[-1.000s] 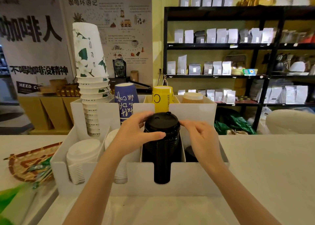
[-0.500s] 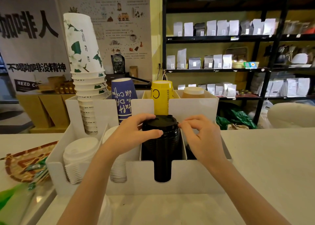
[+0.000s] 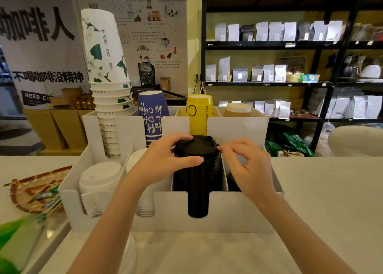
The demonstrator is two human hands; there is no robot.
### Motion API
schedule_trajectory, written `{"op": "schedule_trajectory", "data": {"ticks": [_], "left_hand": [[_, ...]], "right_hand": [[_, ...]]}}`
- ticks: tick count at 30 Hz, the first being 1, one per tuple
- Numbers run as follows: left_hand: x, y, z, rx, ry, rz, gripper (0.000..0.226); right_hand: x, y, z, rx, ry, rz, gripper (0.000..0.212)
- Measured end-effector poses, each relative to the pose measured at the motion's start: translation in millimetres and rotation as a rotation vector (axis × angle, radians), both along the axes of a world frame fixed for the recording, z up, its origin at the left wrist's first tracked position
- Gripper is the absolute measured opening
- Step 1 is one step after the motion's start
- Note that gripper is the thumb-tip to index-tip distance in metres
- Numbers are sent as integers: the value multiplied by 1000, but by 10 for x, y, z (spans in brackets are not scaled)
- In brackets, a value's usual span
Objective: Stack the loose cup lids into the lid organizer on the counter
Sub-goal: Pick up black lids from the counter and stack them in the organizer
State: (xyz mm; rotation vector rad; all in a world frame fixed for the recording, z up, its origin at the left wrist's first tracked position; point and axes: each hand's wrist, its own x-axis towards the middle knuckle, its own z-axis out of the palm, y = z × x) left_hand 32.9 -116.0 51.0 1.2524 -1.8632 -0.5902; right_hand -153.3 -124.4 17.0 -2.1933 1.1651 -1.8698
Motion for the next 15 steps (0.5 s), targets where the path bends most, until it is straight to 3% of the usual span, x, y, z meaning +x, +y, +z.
{"op": "schedule_trajectory", "data": {"ticks": [15], "left_hand": [[-36,9,-4,-3,-59,11,52]], "right_hand": [[-24,-20,-41,-41,-5,14,28]]}}
